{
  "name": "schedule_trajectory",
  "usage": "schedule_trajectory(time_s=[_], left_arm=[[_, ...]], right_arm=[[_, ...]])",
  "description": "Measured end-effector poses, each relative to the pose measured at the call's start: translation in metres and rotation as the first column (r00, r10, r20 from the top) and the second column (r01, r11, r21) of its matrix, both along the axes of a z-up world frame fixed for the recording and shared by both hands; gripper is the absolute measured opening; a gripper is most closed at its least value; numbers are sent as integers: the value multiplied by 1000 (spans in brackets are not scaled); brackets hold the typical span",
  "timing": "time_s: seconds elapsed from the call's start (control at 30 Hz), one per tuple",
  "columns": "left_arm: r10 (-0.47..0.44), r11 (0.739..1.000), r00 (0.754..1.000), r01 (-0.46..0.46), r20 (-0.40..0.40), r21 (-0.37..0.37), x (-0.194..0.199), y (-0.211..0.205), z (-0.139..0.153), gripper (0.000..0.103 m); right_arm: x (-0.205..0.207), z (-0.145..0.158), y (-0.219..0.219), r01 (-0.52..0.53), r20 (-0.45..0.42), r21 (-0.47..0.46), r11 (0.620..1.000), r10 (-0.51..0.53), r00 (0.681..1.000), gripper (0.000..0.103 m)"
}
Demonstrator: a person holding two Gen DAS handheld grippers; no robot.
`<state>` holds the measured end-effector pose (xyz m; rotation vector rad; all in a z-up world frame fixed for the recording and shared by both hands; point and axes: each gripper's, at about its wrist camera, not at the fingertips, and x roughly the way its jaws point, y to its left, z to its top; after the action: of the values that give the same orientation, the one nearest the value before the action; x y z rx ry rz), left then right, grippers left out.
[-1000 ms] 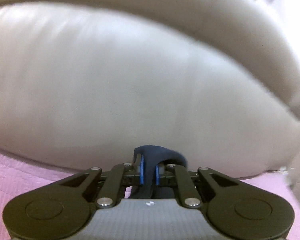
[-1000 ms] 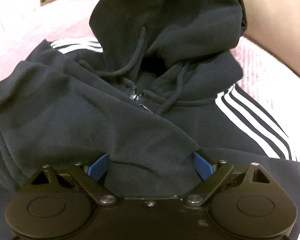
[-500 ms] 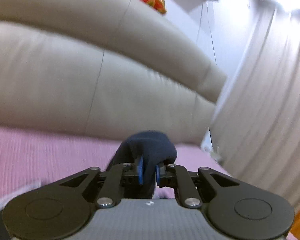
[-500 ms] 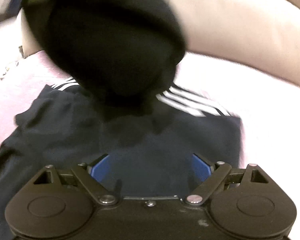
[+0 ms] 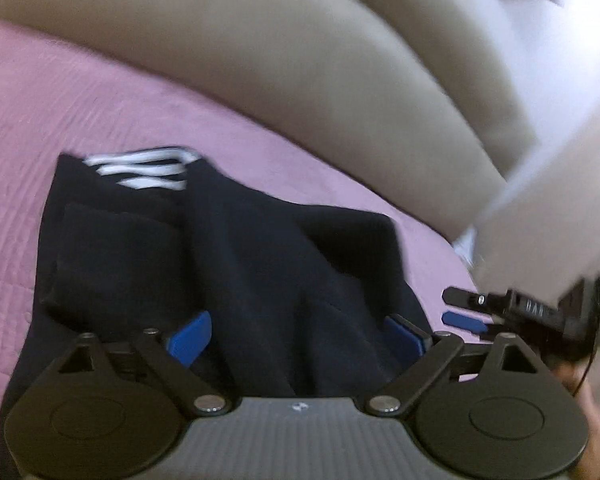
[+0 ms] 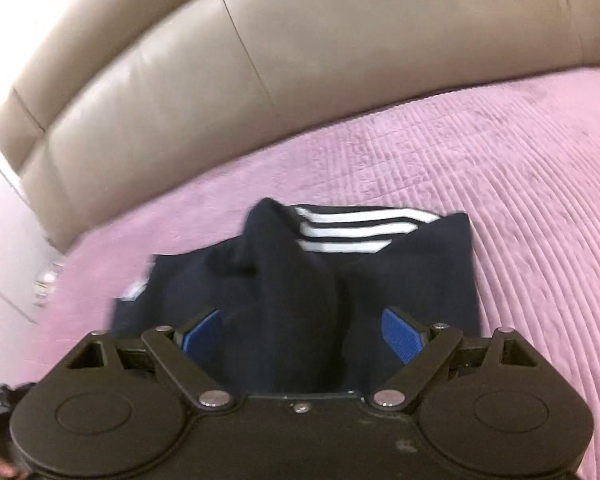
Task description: Fold large clothes
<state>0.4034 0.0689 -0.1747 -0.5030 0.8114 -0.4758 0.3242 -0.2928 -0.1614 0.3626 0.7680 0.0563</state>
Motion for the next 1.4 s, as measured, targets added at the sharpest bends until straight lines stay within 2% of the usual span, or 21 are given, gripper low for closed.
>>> schedule_trajectory(time_s=[0.1, 0.13, 0.17, 0.23, 0.3, 0.33, 0.4, 0.47, 0.53, 0.63, 0.7, 0.77, 0.83, 0.9, 0.93, 0.97, 1.03, 1.1, 1.3, 1.37, 1.4], left_arm=[[49, 998, 996, -46, -80, 33, 30, -12, -23, 87], [58, 997, 994, -52, -91, 65, 36, -18, -28, 60], [43, 996, 996, -36, -81, 84, 44, -23, -28, 3], [72, 984, 997, -75, 26, 161, 43, -28, -21, 6], [133, 989, 986, -139, 100, 54, 34, -10, -4, 6], [172, 985, 978, -172, 114, -12, 31, 4, 3, 6], [228, 973, 965, -231, 128, 10, 30, 23, 9, 6], [249, 967, 967, -252, 63, 41, 33, 40, -2, 6], [260, 961, 965, -254, -44, 108, 33, 48, -20, 7], [247, 956, 968, -235, -49, 178, 23, 45, -28, 9], [215, 961, 977, -210, -7, 181, 18, 38, -20, 22], [161, 973, 987, -157, -9, 170, 13, 29, -8, 70], [121, 974, 993, -117, -10, 194, 7, 17, -3, 85], [121, 963, 991, -103, -59, 247, -1, 9, -4, 82], [153, 956, 983, -122, -98, 267, -3, 5, -9, 70], [168, 957, 978, -132, -121, 259, -7, 6, -14, 49], [176, 958, 977, -143, -119, 248, -10, 9, -18, 11], [249, 953, 964, -226, -98, 201, -17, 25, -18, 7], [264, 938, 959, -230, -105, 259, -10, 35, -34, 12], [264, 928, 961, -230, -83, 292, -11, 31, -33, 24], [270, 928, 959, -235, -86, 290, -12, 34, -33, 29]], right_arm=[[29, -26, 3, -28, -69, 30, 999, 30, 997, 96], [30, -29, 2, -43, -86, 100, 994, 51, 995, 31], [23, -25, 0, -24, -79, 158, 987, 36, 996, 15], [0, -10, -15, -57, 30, 354, 933, 49, 998, 15], [-26, -8, -36, -105, 100, 584, 805, 58, 993, 15], [-34, -13, -41, -105, 95, 621, 776, 58, 994, 14], [-39, -29, -40, -37, -43, 526, 850, 71, 997, 15], [-36, -53, -26, -46, -200, 284, 958, 106, 974, 26], [-40, -57, -21, -101, -186, 213, 972, 142, 972, 32], [-49, -30, -19, -104, -120, 157, 982, 123, 985, 86], [-49, -12, -11, -154, -72, 74, 985, 160, 985, 86], [-48, -8, -1, -193, -92, 36, 981, 195, 976, 86], [-40, -18, 3, -187, -177, 33, 982, 190, 966, 86], [-35, -35, 3, -187, -248, 76, 979, 200, 948, 82], [-43, -39, 1, -176, -234, 101, 979, 195, 952, 27], [-50, -39, -2, -151, -191, 118, 981, 172, 966, 10], [-66, -30, -13, -120, -92, 119, 986, 131, 987, 9], [-71, -32, -27, -73, -86, 137, 988, 85, 993, 8], [-58, -55, -23, -56, -167, 58, 997, 65, 984, 11], [-63, -43, -19, -58, -166, 45, 997, 64, 984, 43], [-67, -35, -19, -71, -161, 37, 997, 76, 984, 47]])
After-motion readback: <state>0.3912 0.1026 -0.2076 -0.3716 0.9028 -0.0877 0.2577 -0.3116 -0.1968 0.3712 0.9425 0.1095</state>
